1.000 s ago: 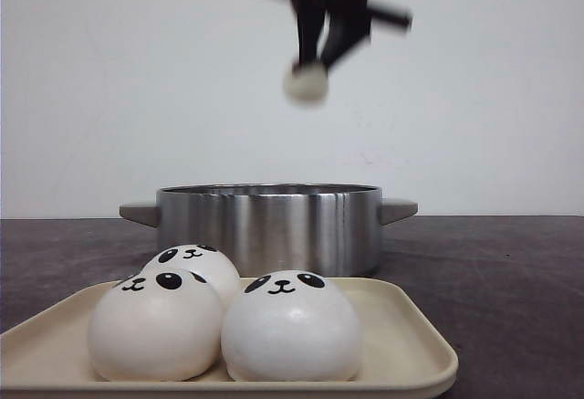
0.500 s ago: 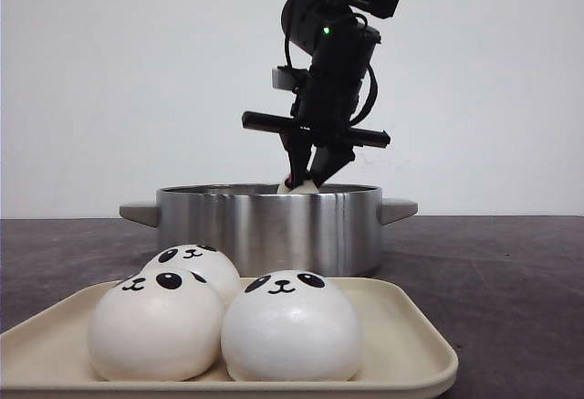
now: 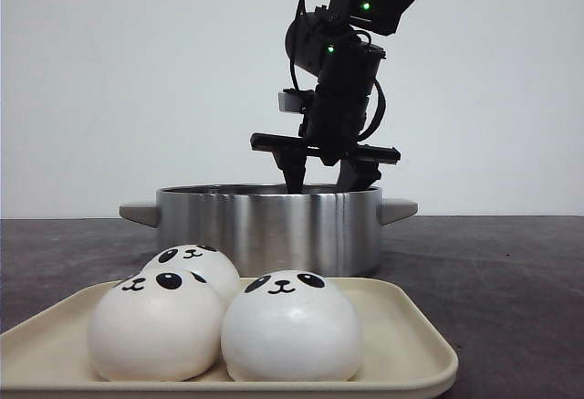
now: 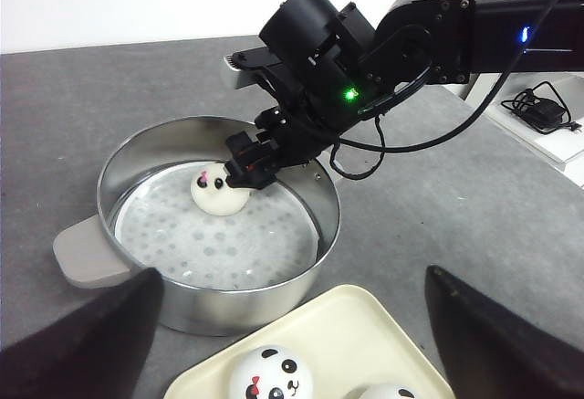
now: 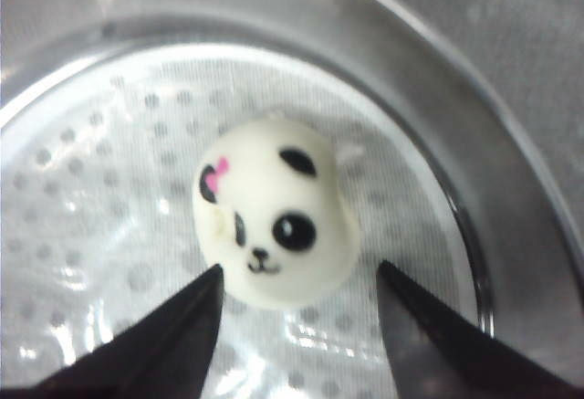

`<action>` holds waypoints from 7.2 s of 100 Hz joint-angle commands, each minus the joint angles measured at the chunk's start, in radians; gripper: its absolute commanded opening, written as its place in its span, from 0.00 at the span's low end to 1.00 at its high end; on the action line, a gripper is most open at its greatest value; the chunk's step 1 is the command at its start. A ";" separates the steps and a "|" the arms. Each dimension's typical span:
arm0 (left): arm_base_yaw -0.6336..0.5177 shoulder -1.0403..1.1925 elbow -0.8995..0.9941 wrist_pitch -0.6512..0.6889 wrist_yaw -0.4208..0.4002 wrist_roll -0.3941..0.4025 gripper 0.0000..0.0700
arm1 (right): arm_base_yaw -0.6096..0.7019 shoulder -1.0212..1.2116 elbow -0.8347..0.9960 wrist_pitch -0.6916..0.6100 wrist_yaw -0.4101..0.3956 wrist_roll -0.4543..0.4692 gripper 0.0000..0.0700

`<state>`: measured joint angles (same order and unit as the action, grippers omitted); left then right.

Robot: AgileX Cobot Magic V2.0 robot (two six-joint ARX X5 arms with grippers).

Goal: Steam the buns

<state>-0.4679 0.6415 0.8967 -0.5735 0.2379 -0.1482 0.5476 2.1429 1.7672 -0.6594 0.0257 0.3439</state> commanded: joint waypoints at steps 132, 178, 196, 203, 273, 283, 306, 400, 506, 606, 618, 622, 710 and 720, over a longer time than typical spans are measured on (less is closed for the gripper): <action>-0.180 0.927 0.013 0.111 -0.089 -0.212 0.78 | 0.311 -0.856 0.245 -0.302 0.245 -0.063 0.01; -0.180 0.961 0.013 0.124 -0.184 -0.211 0.43 | 0.319 -0.856 0.245 -0.328 0.245 -0.055 0.01; -0.180 0.961 0.013 0.125 -0.191 -0.207 0.00 | 0.322 -0.856 0.245 -0.347 0.245 -0.054 0.01; -0.180 0.956 0.013 0.116 -0.190 -0.200 0.00 | 0.322 -0.856 0.245 -0.359 0.245 -0.053 0.01; -0.143 0.526 0.081 0.239 -0.190 -0.084 0.00 | 0.322 -0.856 0.243 -0.358 0.237 -0.076 0.01; -0.102 0.626 0.159 0.256 -0.189 -0.043 0.00 | 0.322 -0.856 0.243 -0.356 0.237 -0.099 0.01; -0.048 0.933 0.407 0.229 -0.188 0.028 0.00 | 0.322 -0.856 0.243 -0.352 0.237 -0.109 0.01; -0.010 1.328 0.618 0.128 -0.242 0.076 0.64 | 0.322 -0.856 0.243 -0.370 0.237 -0.082 0.01; -0.010 0.885 0.701 0.007 -0.245 -0.018 0.78 | 0.290 -0.855 -0.335 -0.292 0.104 0.050 0.01; -0.024 0.295 0.701 -0.208 -0.212 -0.148 0.78 | 0.454 -0.554 -0.667 -0.118 -0.169 0.311 0.70; -0.024 0.292 0.701 -0.236 -0.212 -0.148 0.78 | 0.455 -0.506 -0.667 -0.095 -0.192 0.312 0.70; -0.024 0.292 0.701 -0.245 -0.212 -0.148 0.78 | 0.455 -0.497 -0.667 -0.087 -0.195 0.312 0.70; -0.051 0.293 0.701 -0.270 -0.216 -0.121 0.78 | 0.467 -0.607 -0.507 -0.047 -0.048 0.278 0.01; -0.051 0.294 0.701 -0.264 -0.216 -0.118 0.78 | 0.466 -0.648 -0.362 -0.079 0.023 0.220 0.01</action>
<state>-0.5129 0.9283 1.5829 -0.8490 0.0242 -0.2802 1.0008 1.5101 1.2976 -0.7326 0.0036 0.6228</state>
